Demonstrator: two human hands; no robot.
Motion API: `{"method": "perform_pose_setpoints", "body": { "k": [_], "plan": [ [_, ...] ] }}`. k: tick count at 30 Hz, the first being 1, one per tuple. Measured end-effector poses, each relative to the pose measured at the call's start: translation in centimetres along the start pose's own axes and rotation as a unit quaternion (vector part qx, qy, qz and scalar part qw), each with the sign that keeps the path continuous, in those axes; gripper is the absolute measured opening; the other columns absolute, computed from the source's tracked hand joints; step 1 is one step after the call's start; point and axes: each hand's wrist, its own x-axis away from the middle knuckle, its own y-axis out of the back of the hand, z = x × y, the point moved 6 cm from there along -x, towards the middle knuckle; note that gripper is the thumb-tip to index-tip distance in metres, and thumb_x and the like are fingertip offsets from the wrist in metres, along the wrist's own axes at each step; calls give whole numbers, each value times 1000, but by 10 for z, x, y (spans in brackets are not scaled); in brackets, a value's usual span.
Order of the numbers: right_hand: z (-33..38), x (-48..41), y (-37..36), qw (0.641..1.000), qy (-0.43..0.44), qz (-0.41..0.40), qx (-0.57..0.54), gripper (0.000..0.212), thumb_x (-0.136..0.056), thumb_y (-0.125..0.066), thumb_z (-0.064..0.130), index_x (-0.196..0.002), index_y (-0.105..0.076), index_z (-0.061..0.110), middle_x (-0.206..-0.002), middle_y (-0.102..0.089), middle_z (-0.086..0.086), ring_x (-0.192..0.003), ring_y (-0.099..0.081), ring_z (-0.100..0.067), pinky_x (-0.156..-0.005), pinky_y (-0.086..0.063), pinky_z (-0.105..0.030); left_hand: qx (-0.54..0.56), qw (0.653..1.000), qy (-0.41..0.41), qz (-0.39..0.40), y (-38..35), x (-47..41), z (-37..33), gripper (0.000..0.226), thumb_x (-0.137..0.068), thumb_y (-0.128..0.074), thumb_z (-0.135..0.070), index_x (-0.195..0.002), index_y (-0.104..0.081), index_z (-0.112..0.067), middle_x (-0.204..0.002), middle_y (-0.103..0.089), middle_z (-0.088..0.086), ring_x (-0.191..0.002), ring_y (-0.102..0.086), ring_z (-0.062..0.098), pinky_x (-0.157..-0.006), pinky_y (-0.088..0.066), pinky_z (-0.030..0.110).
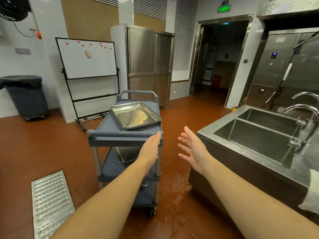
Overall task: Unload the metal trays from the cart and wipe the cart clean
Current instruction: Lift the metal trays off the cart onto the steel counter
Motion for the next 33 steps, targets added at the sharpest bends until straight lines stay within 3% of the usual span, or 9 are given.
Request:
{"method": "perform_pose_setpoints", "body": {
  "k": [6, 10, 20, 27, 33],
  "plan": [
    [-4, -78, 14, 1000, -9, 13, 2, 64, -88, -45, 65, -140, -42, 27, -141, -48, 4, -127, -47, -20, -98, -42, -41, 23, 1000, 18, 0, -23, -72, 11, 37, -96, -37, -55, -122, -51, -34, -123, -51, -8, -112, -47, 12, -95, -40, 37],
    [-2, -141, 32, 999, -21, 29, -1, 61, -88, -45, 65, -137, -44, 29, -138, -50, 6, -119, -50, -16, -95, -43, -39, 9, 1000, 23, -6, -49, -125, 12, 50, -96, -35, -56, -138, -41, -29, -125, -48, -7, -120, -47, 15, -101, -40, 40],
    [6, -272, 63, 995, -50, 80, -22, 48, -85, -46, 68, -119, -52, 35, -107, -57, 16, -93, -58, -5, -71, -48, -27, 3, 999, 41, -29, -101, -240, 8, 48, -94, -39, -57, -135, -43, -32, -127, -50, -5, -121, -48, 16, -103, -41, 42],
    [12, -348, 58, 996, -45, 76, -12, 46, -86, -46, 67, -118, -53, 35, -111, -58, 14, -99, -57, -8, -80, -47, -33, -1, 999, 40, -32, -98, -311, 11, 39, -94, -40, -57, -126, -46, -36, -126, -53, -7, -116, -50, 12, -95, -44, 36],
    [24, -414, 27, 996, -45, 71, 24, 39, -87, -46, 66, -110, -56, 35, -106, -60, 14, -98, -58, -8, -85, -46, -35, -3, 999, 24, -28, -66, -382, 4, 50, -94, -36, -60, -136, -42, -32, -121, -50, -10, -118, -48, 13, -98, -43, 38]
  ]
}}
